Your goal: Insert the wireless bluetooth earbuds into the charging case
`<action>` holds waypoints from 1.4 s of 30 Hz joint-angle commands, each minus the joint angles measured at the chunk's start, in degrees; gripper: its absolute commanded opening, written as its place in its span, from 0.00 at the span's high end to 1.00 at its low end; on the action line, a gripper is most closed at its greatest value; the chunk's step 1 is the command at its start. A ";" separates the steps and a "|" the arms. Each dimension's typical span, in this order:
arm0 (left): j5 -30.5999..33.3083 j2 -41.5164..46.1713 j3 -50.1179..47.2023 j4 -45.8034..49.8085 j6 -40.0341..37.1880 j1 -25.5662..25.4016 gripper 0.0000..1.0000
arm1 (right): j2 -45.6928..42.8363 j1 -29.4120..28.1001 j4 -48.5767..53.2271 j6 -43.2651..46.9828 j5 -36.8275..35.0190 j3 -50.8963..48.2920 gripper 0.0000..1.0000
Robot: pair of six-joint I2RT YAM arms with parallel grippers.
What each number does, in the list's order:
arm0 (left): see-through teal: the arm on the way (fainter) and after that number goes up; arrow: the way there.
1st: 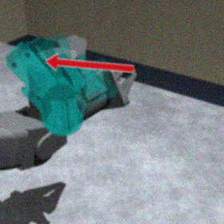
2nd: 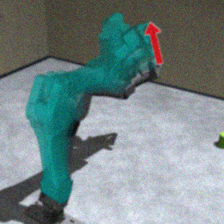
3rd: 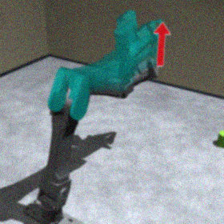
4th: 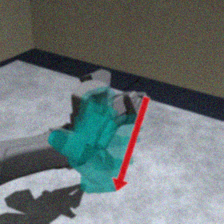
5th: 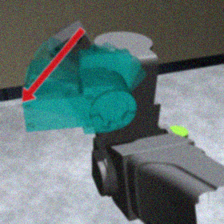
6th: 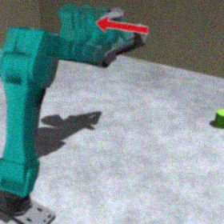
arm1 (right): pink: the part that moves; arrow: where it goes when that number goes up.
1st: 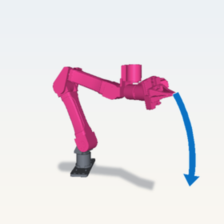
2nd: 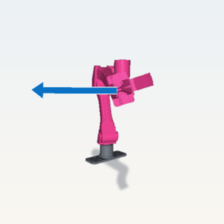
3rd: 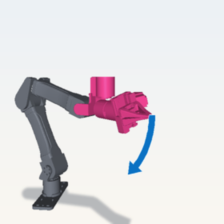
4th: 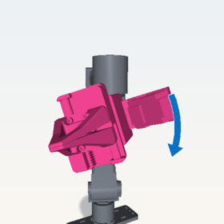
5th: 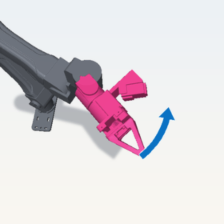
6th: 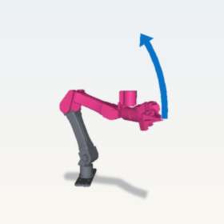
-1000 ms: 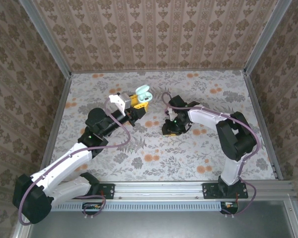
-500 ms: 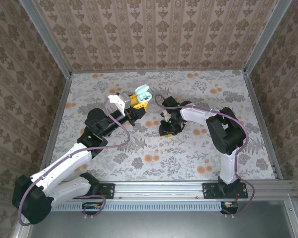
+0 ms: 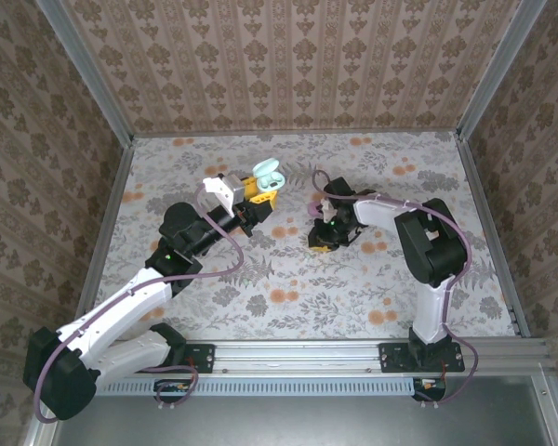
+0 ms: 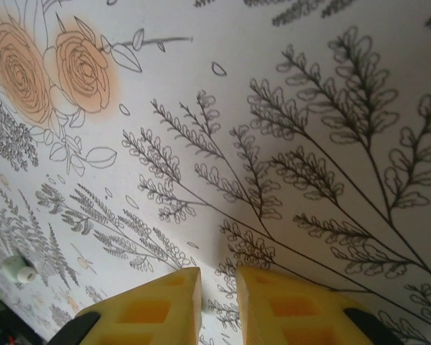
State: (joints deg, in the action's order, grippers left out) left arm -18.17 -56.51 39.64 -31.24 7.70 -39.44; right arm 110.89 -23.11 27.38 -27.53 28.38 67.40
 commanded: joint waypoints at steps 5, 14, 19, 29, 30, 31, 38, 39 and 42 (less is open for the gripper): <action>-0.55 -0.86 2.28 -1.10 0.39 -0.47 0.66 | -4.32 0.54 -0.92 -1.82 1.72 -5.14 0.73; -0.81 -1.50 2.62 -1.41 0.38 -0.58 0.66 | -4.71 0.20 -3.45 -1.16 6.98 -4.51 0.65; -0.56 -0.90 2.38 -1.10 0.13 -0.60 0.66 | -1.91 -1.48 -1.98 0.03 7.82 -2.42 0.62; -0.01 0.35 2.10 0.06 -0.23 -0.55 0.66 | 0.60 -3.32 0.68 1.09 4.92 -0.96 0.66; -0.02 0.28 2.13 0.09 -0.21 -0.59 0.66 | 0.63 -3.51 1.03 1.36 4.64 -0.86 0.66; -0.02 0.26 2.11 0.16 -0.16 -0.59 0.66 | 0.64 -3.81 1.54 1.64 4.29 -0.70 0.66; -0.22 -0.35 2.26 -0.13 -0.03 -0.58 0.66 | 1.28 -5.62 3.03 1.89 -0.89 0.13 0.67; -0.20 -0.47 2.28 -0.13 0.03 -0.62 0.66 | 1.57 -5.82 4.59 1.47 -1.80 0.46 0.67; -0.42 -0.63 2.31 -0.13 0.03 -0.64 0.66 | 2.66 -6.98 5.35 0.06 -4.69 2.06 0.69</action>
State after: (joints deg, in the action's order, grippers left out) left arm -18.17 -57.47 39.94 -30.79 7.70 -39.77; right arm 110.98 -28.47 29.15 -26.96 28.47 68.05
